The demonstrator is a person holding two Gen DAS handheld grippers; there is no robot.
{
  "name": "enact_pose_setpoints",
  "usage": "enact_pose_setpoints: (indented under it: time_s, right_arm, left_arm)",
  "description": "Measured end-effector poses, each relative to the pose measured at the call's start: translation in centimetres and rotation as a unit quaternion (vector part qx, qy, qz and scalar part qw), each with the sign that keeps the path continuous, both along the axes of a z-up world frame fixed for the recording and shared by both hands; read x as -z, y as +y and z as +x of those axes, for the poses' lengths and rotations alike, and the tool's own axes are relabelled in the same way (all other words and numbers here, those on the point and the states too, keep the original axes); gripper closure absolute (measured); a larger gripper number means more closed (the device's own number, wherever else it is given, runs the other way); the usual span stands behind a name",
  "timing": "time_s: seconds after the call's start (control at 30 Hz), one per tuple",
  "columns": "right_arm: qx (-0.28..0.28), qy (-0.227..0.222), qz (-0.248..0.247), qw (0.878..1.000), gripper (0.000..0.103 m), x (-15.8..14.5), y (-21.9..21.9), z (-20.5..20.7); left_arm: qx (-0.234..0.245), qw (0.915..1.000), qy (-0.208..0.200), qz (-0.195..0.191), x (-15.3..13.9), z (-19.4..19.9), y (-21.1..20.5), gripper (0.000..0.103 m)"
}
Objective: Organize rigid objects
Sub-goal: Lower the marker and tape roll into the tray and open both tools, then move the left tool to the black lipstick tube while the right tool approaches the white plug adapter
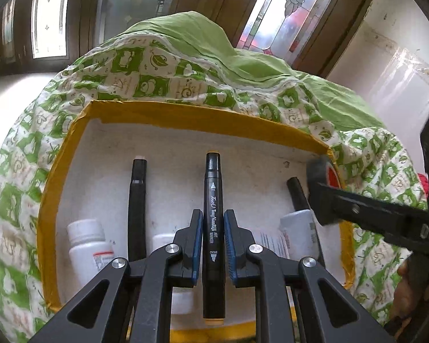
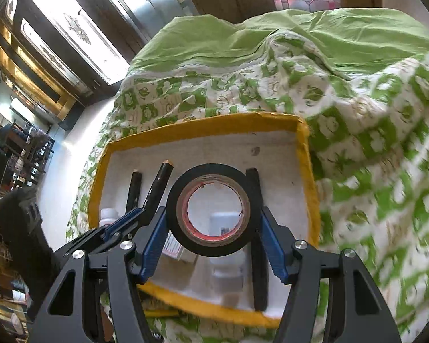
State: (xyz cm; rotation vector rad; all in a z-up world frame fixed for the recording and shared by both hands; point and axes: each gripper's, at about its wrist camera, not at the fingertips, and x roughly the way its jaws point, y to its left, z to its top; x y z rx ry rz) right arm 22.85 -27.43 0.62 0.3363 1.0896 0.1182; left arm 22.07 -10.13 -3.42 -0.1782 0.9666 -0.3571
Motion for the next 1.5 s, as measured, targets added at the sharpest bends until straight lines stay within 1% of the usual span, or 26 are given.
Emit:
enact_pose_setpoints:
  time_s: [0.17,0.3,0.4,0.57,0.67,0.73,0.77,0.8,0.83,0.87,0.9,0.93,1.03,1.07,1.1,1.2,1.23,1.3,1.37,1.43,1.5]
  right_arm:
    - [-0.005,0.009,-0.012,1.000,0.041,1.4,0.6,2.6]
    - [-0.020,0.018,-0.028,0.999,0.041,2.7,1.5,3.8]
    - [-0.043,0.010,-0.057,0.997,0.041,2.8,2.9,4.0]
    - [-0.051,0.018,-0.069,0.996,0.041,3.8,3.2,4.2]
    - [-0.047,0.021,-0.067,0.996,0.041,4.1,3.0,4.4]
    - [-0.050,0.019,-0.068,0.996,0.041,4.2,3.1,4.4]
    - [-0.053,0.017,-0.070,0.996,0.041,4.2,3.3,4.3]
    - [-0.055,0.015,-0.071,0.996,0.041,4.2,3.4,4.3]
    - [-0.056,0.013,-0.072,0.996,0.040,4.2,3.5,4.2]
    - [-0.059,0.009,-0.073,0.996,0.039,4.1,3.6,4.1]
    - [-0.060,0.005,-0.074,0.995,0.037,4.1,3.8,4.0]
    - [-0.059,0.000,-0.073,0.996,0.037,3.8,3.9,3.8]
    - [-0.049,-0.015,-0.055,0.997,0.035,2.7,3.5,2.7]
    - [-0.038,-0.024,-0.038,0.998,0.033,2.0,3.2,1.9]
    - [-0.031,-0.030,-0.025,0.999,0.029,1.4,2.9,1.1]
    - [-0.013,-0.050,0.010,0.999,0.020,-0.1,2.5,-1.7]
    - [-0.011,-0.055,0.018,0.998,0.019,-0.6,2.4,-2.8]
    - [-0.008,-0.064,0.024,0.998,0.013,-1.2,2.4,-4.8]
    - [-0.008,-0.069,0.025,0.997,0.009,-1.4,2.4,-7.1]
    - [-0.008,-0.063,0.029,0.998,0.009,-1.2,2.4,-9.5]
    - [-0.006,-0.054,0.034,0.998,0.008,-1.0,2.2,-11.5]
  left_arm:
    - [0.008,1.0000,-0.001,0.005,0.3,-0.3,-0.4,0.089]
    - [0.018,0.9996,-0.005,0.022,0.8,-1.1,-0.9,0.089]
    - [0.012,0.9997,0.000,0.021,1.3,-1.2,-0.8,0.089]
    - [0.011,0.9998,-0.003,0.019,1.2,-1.7,-0.5,0.089]
    - [0.013,0.9997,-0.008,0.020,0.7,-2.4,-0.3,0.085]
    - [0.013,0.9996,-0.015,0.022,0.1,-3.3,0.1,0.075]
    - [0.014,0.9995,-0.019,0.020,-0.1,-3.8,0.3,0.072]
    - [0.014,0.9994,-0.023,0.019,-0.4,-4.3,0.5,0.066]
    - [0.013,0.9993,-0.028,0.020,-0.7,-5.0,0.8,0.057]
    - [0.010,0.9991,-0.034,0.022,-1.1,-5.8,1.3,0.051]
    - [0.008,0.9990,-0.039,0.021,-1.3,-6.5,1.7,0.042]
    - [0.006,0.9988,-0.043,0.021,-1.6,-7.2,2.2,0.039]
    - [0.000,0.9988,-0.040,0.027,-1.9,-9.3,4.1,0.038]
    - [-0.006,0.9989,-0.037,0.028,-1.9,-10.0,4.9,0.038]
    - [-0.012,0.9989,-0.036,0.028,-2.0,-10.6,5.6,0.036]
    - [-0.042,0.9983,-0.036,0.017,-2.3,-12.5,7.9,0.027]
    - [-0.056,0.9978,-0.036,0.005,-2.3,-13.3,8.9,0.024]
    - [-0.072,0.9968,-0.034,-0.009,-2.2,-14.1,9.9,0.020]
    - [-0.087,0.9955,-0.027,-0.025,-2.0,-15.1,10.7,0.017]
    - [-0.092,0.9950,-0.024,-0.030,-1.8,-15.6,11.0,0.017]
    - [-0.094,0.9949,-0.026,-0.027,-1.9,-16.0,10.9,0.017]
